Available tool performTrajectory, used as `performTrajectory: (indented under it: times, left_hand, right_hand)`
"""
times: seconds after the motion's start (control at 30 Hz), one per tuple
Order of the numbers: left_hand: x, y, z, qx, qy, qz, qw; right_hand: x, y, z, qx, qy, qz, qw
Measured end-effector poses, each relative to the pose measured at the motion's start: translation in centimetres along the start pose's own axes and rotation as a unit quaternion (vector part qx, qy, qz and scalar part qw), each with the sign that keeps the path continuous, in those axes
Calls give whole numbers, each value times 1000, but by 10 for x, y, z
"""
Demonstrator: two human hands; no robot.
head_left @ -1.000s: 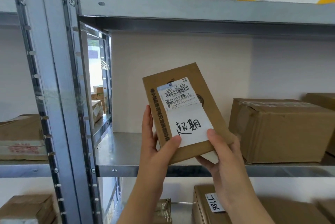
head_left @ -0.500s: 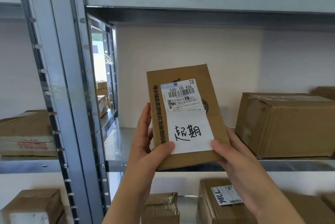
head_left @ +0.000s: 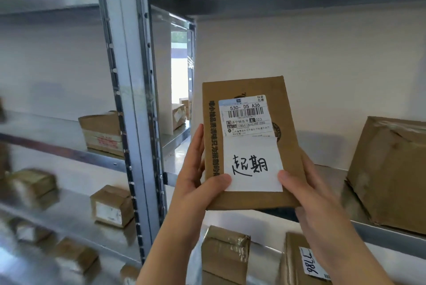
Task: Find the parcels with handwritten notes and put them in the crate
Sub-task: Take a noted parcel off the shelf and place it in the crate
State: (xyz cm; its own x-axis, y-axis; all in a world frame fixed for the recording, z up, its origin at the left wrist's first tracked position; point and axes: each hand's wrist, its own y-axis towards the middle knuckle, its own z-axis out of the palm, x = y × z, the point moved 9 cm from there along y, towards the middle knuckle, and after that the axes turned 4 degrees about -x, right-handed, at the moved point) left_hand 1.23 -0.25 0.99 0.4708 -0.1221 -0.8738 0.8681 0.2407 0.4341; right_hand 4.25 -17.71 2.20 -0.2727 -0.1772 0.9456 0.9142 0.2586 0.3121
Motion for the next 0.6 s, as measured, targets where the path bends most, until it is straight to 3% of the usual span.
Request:
performTrajectory:
  times: [0.3, 0.6]
  left_hand:
    - [-16, -67, -3, -122, 49, 29, 991]
    - [-66, -161, -36, -248, 118, 56, 960]
  right_hand:
    - [-13, -18, 7, 118, 47, -3, 992]
    - [-18, -64, 72, 255, 97, 32, 962]
